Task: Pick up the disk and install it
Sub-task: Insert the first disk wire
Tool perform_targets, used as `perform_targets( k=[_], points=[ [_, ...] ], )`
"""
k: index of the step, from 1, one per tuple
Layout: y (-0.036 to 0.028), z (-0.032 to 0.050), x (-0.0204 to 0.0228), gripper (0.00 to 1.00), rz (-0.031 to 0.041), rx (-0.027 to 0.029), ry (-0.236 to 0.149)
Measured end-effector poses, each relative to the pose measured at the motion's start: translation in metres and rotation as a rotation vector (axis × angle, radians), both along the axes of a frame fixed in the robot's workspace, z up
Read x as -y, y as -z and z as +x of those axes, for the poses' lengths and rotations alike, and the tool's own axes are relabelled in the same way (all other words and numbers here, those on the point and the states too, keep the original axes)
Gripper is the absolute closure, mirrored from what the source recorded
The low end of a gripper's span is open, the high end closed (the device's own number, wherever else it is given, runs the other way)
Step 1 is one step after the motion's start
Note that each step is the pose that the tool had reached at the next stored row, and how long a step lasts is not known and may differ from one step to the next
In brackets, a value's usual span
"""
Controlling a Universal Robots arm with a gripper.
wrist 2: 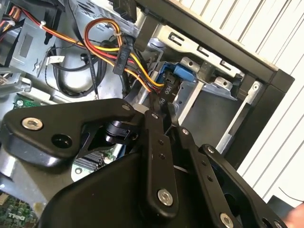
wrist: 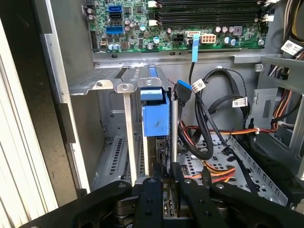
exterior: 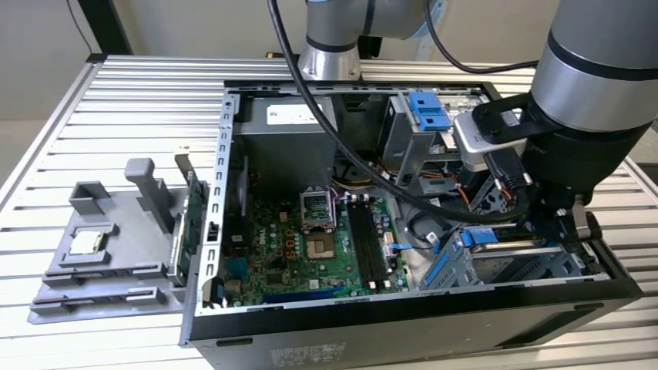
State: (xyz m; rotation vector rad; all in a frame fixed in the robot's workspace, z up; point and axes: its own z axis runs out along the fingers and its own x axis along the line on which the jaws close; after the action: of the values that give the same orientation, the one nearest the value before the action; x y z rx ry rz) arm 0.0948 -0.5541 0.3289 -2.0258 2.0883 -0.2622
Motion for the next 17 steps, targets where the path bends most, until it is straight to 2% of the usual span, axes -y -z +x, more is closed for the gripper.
perform_targets(
  k=[17],
  points=[
    [0.0003,0.0000,0.0000,1.00,0.0011,0.0000,-0.001]
  ],
)
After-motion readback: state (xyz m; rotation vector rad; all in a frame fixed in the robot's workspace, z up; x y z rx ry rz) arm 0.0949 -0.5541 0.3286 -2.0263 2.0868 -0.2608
